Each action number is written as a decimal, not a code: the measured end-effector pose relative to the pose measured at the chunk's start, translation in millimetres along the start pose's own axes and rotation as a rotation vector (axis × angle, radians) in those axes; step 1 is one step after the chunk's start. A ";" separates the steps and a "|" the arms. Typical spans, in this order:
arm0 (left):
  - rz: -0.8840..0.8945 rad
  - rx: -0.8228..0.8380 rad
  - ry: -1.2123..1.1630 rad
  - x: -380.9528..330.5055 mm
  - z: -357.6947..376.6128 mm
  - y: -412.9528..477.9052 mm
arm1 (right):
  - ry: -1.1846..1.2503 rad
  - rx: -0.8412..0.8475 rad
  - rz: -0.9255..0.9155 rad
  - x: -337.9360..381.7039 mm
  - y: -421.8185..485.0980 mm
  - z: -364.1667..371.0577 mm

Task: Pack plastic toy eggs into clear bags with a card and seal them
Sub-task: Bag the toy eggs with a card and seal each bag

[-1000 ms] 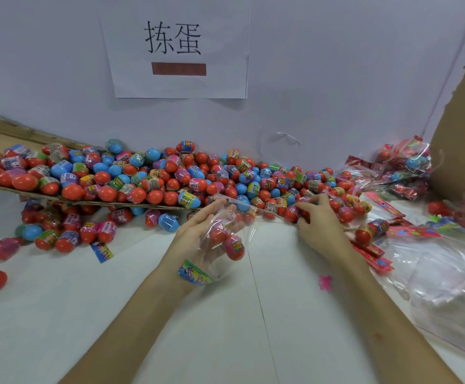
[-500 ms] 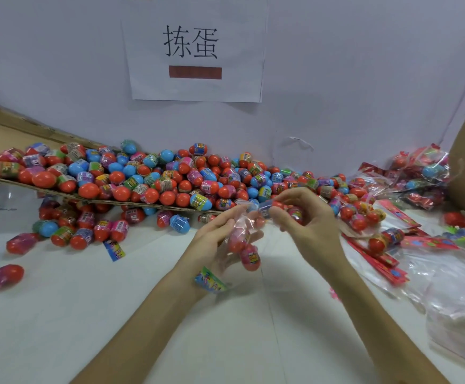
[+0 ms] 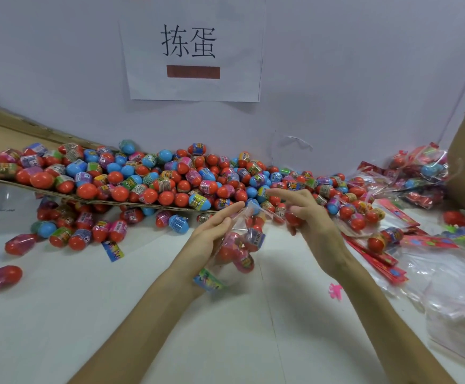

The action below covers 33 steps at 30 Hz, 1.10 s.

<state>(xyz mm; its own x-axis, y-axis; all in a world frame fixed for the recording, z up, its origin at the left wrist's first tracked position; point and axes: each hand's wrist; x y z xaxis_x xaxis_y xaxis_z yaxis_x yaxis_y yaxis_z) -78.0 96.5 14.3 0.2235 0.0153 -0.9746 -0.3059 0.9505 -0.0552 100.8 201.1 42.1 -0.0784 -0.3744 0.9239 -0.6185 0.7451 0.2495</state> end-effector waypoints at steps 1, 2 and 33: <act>0.000 0.006 0.001 0.4 0.3 -0.1 | 0.036 -0.027 -0.017 1.4 -1.1 -1.2; -0.002 0.012 0.008 0.5 0.7 -1.3 | 0.006 -0.064 -0.066 2.5 -2.9 -0.6; 0.065 0.026 0.015 6.8 6.7 -8.9 | -0.320 -0.054 -0.440 -12.9 -13.7 38.6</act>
<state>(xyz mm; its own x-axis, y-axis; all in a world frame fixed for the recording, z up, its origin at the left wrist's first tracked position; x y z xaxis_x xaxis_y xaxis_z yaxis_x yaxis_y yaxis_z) -67.6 90.2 9.6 0.1905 0.0729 -0.9790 -0.2953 0.9553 0.0137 80.1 174.4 15.5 -0.0604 -0.8003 0.5965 -0.6065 0.5041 0.6149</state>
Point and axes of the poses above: each hand's wrist, its own y-axis towards the middle knuckle, its own z-axis out of the palm, x = y × z, and after that the axes turned 1 degree about z, right-handed
